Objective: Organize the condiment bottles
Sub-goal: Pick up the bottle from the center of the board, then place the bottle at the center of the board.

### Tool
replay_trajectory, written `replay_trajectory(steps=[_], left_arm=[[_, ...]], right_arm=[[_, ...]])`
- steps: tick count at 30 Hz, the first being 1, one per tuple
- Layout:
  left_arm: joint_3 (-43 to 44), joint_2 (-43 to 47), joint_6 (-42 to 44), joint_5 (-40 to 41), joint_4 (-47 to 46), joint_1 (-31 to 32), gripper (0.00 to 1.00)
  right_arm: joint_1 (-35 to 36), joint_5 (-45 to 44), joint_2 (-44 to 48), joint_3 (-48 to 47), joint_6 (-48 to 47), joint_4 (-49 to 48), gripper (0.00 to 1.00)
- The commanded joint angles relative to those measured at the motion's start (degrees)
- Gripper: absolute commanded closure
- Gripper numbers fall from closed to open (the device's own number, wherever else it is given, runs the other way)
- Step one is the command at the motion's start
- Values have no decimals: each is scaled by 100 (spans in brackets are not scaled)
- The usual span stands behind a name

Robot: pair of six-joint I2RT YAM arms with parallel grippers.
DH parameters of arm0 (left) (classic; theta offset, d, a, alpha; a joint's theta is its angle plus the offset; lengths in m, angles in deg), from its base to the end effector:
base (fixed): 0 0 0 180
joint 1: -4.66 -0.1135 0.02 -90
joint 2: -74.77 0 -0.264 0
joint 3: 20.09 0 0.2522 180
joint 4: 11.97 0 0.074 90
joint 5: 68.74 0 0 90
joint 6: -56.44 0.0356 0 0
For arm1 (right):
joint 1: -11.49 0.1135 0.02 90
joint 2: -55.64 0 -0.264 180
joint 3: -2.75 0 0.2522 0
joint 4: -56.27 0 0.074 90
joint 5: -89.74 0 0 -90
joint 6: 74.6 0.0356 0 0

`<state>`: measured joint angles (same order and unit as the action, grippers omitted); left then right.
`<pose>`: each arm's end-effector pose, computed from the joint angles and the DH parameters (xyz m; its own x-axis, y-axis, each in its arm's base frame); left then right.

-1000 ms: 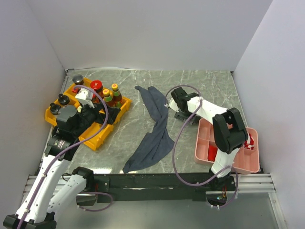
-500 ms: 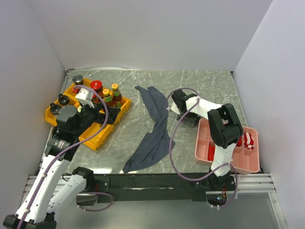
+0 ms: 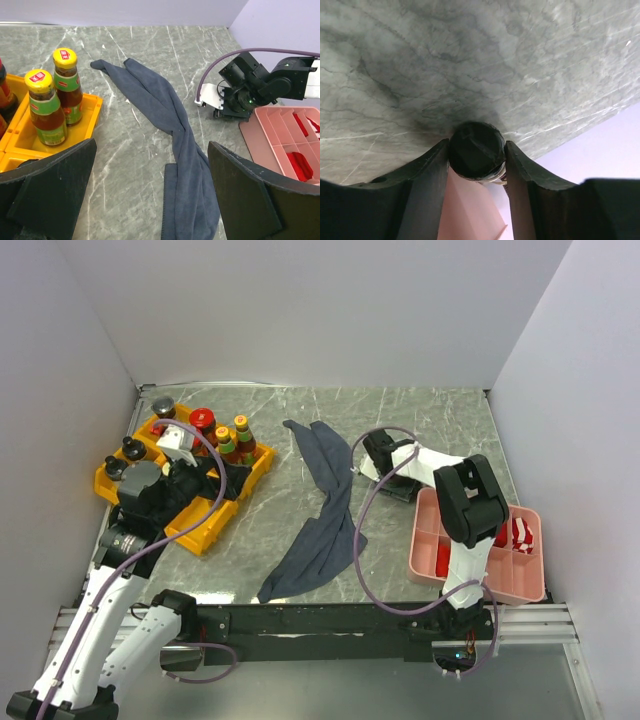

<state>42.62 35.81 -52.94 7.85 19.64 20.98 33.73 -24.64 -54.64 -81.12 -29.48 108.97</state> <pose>0.1447 -0.0510 0.3662 -0.2877 -0.2521 -0.9240 0.4223 0.8325 -0.3586 0.3365 0.1217 0.1444 -0.4517 -0.8791 0.1522 -0.8345 0.3560 -0.4205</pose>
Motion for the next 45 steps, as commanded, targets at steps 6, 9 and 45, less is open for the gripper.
replay_trajectory(steps=[6,9,45], left_arm=[[9,205,-101,383,-238,3,1],[-43,275,-180,488,-299,3,1],[-69,170,-1921,2510,738,3,1]], right_arm=[[193,837,480,-678,-47,-88,63],[386,1251,893,-942,155,-141,63],[3287,3282,1264,1456,3934,-7154,64]])
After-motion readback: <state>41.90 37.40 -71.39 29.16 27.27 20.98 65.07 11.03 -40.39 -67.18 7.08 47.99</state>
